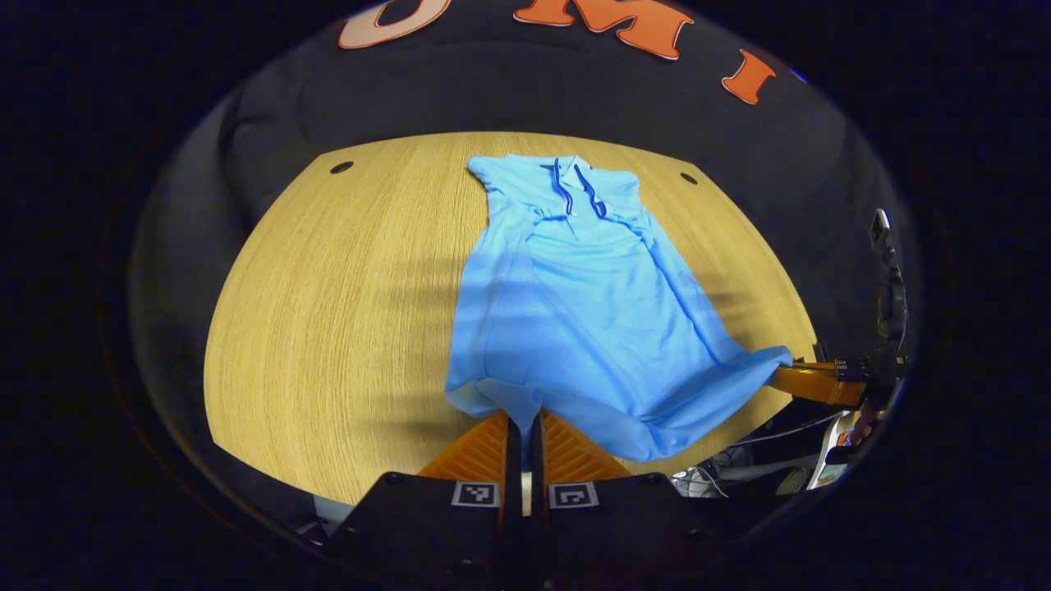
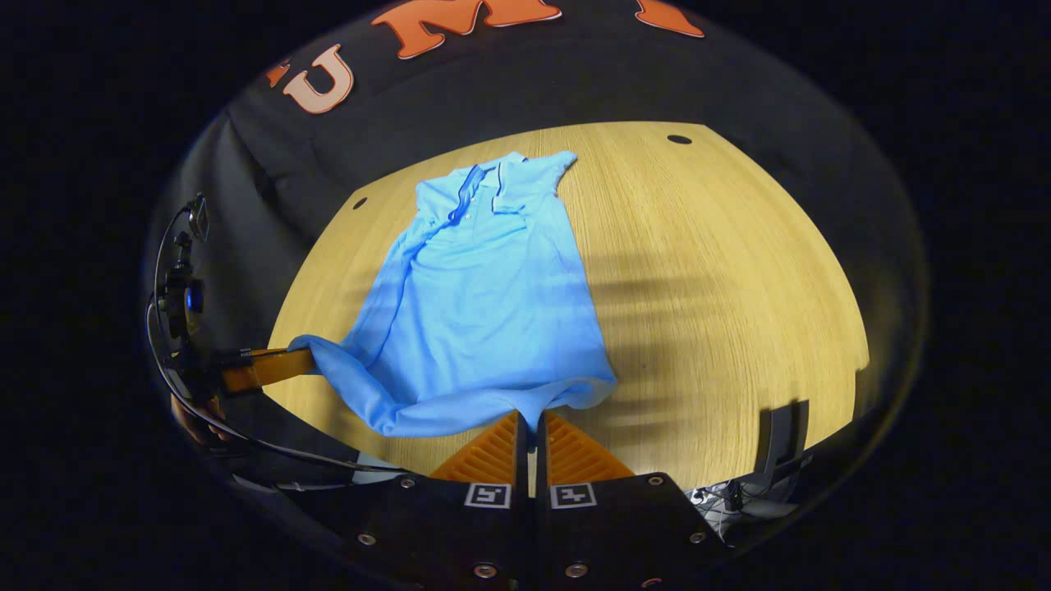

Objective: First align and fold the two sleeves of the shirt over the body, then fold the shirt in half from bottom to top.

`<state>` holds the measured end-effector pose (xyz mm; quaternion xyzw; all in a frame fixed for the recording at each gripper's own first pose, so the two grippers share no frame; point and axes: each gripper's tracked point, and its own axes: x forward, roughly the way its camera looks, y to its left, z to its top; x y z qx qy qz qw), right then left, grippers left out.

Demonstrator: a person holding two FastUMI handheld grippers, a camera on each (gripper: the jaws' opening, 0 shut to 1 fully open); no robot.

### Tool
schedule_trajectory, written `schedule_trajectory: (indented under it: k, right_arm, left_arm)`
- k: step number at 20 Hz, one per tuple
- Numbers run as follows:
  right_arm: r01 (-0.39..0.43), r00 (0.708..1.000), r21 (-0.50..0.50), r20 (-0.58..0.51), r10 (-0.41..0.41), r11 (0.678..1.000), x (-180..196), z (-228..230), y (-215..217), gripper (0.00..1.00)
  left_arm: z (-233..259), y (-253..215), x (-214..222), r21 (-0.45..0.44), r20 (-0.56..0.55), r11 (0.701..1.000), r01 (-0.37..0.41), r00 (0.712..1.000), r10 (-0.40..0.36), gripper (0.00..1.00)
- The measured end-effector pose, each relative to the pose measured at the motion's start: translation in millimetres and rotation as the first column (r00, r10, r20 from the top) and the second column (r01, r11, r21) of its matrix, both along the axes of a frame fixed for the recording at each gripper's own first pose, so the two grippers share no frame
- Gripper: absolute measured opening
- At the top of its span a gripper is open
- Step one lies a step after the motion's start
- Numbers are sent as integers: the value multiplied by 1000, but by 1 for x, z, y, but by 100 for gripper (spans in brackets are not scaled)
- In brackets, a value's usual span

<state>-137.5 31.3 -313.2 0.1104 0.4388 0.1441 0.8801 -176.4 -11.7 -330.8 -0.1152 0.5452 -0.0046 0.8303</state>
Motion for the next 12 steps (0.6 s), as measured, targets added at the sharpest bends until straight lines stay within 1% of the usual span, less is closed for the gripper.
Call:
schedule_trajectory:
  k: [5,7,9,12]
  right_arm:
    - [32,997,-1,69,-32,999,48,34,-7,3]
    - [43,995,-5,95,-43,999,69,47,-8,3]
    - [57,992,-13,115,-55,998,91,57,-8,3]
    - [78,989,-20,125,-75,997,120,64,-5,3]
  left_arm:
    - [21,16,63,8,100,999,33,994,-33,8]
    - [21,21,91,14,122,999,42,992,-44,8]
    - [22,25,112,2,141,999,50,989,-49,8]
    - [22,38,145,17,170,998,59,984,-61,8]
